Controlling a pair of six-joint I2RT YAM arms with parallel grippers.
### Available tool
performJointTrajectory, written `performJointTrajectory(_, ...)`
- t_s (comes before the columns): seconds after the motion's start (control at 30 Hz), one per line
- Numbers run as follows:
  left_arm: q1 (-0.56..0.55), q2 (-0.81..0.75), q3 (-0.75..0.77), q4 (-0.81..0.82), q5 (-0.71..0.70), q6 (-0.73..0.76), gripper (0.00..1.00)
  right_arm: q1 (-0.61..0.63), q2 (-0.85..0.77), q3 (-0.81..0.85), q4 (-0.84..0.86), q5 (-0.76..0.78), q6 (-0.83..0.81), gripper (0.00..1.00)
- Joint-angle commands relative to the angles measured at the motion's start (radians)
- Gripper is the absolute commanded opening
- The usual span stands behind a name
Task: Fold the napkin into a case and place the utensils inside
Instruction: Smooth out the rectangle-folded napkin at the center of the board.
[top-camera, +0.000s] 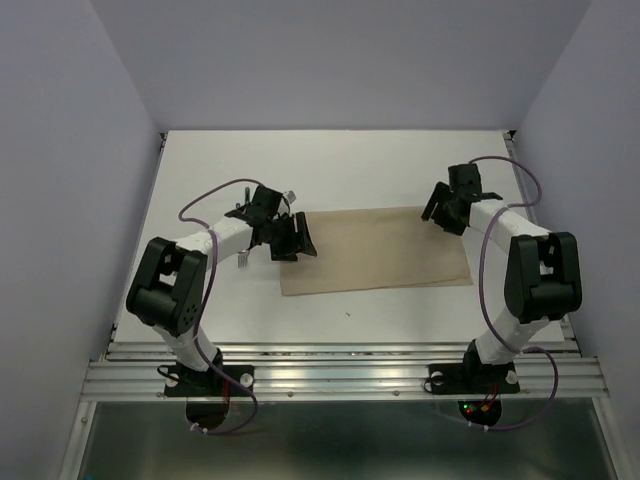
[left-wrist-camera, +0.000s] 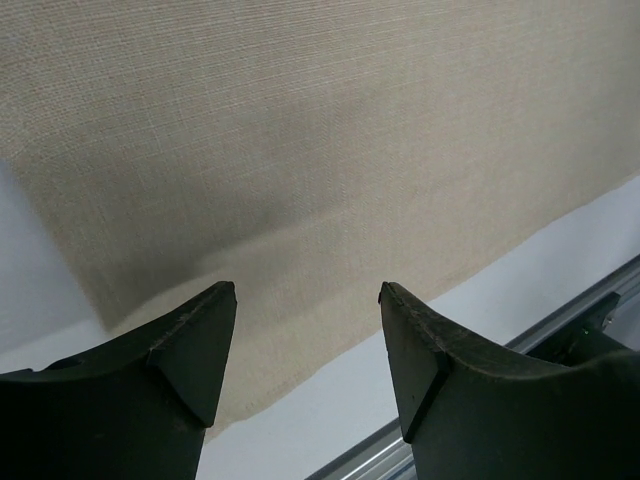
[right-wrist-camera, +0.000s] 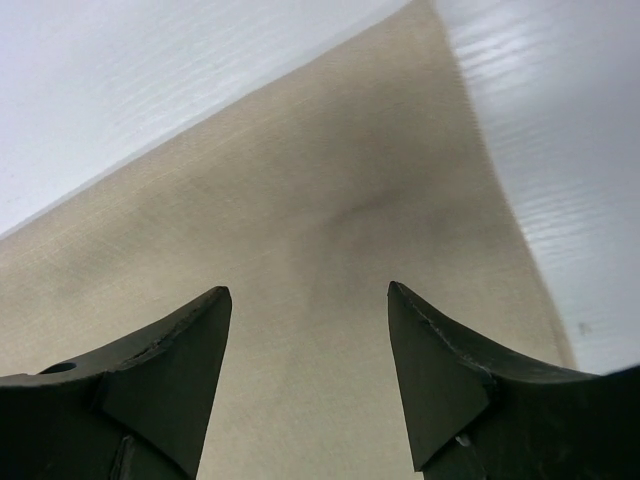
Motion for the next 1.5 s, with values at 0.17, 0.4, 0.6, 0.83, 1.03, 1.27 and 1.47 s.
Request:
performJointTrajectory(0.17,-0.002,0.121,0.047,0.016,-0.079,-0.036,0.7,-0.172,-0.116,-0.135,-0.042,0.006,-0.014,0.7)
performJointTrajectory(0.4,0.03,0.167,0.058,-0.001,-0.108,-0.05,0.7,-0.183,-0.151,-0.254,-0.06,-0.029,0.018,0.64)
performJointTrajectory(0.6,0.088,0.165,0.046,0.002,-0.119,-0.047,0.7,-0.183,-0.177,-0.319,-0.021,-0.1,0.029,0.51)
performJointTrajectory(0.83,0.154,0.161,0.078,-0.023,-0.137,-0.027,0.7,-0.151,-0.122,-0.288,0.004,-0.172,0.032,0.45)
performJointTrajectory(1.03,0.162,0.126,0.144,-0.072,-0.131,-0.006,0.7,-0.15,-0.232,-0.253,-0.027,-0.103,0.043,0.55)
performJointTrajectory(1.27,0.147,0.073,0.155,-0.086,-0.094,0.0,0.7,-0.15,-0.381,-0.335,-0.099,-0.09,0.046,0.56)
performJointTrajectory(1.47,0.136,0.073,0.164,-0.086,-0.083,-0.004,0.7,-0.15,-0.447,-0.466,-0.073,-0.187,0.089,0.44)
